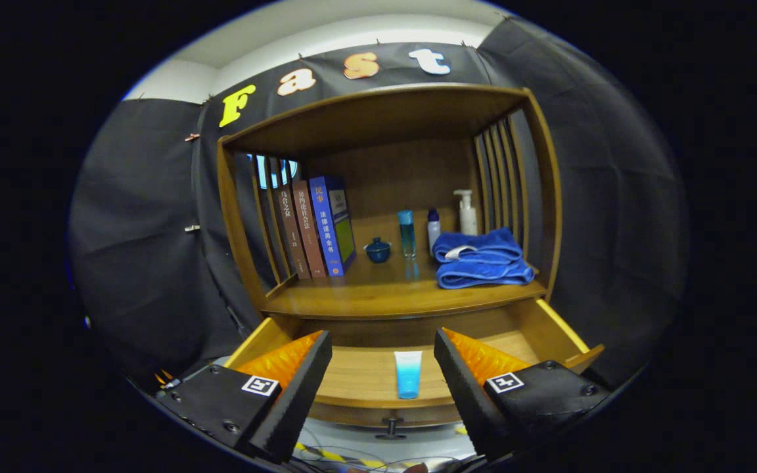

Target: Pull open the drawer, take out the items inside it, and place them on the countertop above the cabinet.

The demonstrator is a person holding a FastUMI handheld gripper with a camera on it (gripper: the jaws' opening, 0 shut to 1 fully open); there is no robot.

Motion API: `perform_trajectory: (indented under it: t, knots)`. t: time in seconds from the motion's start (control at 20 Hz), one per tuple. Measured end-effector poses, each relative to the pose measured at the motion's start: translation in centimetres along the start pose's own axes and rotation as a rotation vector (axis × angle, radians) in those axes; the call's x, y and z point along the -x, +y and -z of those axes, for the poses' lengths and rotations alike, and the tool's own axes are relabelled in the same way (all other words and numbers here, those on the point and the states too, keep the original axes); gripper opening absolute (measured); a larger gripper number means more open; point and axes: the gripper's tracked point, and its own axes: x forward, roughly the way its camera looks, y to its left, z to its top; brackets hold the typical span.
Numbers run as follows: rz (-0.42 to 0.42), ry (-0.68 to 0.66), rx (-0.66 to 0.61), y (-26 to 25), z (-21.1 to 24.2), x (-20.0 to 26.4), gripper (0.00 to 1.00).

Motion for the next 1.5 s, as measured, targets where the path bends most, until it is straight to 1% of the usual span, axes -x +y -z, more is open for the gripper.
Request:
perform_trajectory:
  t: [0.1,0.2,0.4,0.45,0.6,0.75,0.9,1.0,1.15,1.25,1.4,1.45,1.5]
  knots:
    - [0.018,0.092,-0.009,-0.4,0.0,-2.1,0.99]
    - [0.059,0.174,0.008,-1.1,0.4,-4.3,0.99]
    - [0.112,0.329,0.123,-2.7,2.2,-8.3,0.99]
    - [0.108,0.378,0.131,-2.8,3.2,-9.2,0.98]
    - [0.117,0.549,0.074,-3.2,6.8,-10.8,0.98]
    - [0.134,0.684,0.021,-4.0,9.4,-12.2,0.99]
    - [0.153,0.803,0.017,-4.5,11.9,-13.0,0.97]
    - [0.176,0.843,0.057,-5.3,12.9,-13.7,0.97]
    - [0.187,0.903,0.040,-5.4,15.0,-14.2,0.86]
    - [0.201,0.945,0.054,-5.7,16.2,-14.2,0.83]
    - [0.237,1.013,0.047,-6.3,18.5,-14.1,0.70]
    - [0.254,1.004,0.047,-6.5,18.5,-14.4,0.66]
    - [0.250,1.023,0.064,-6.4,18.2,-13.9,0.61]
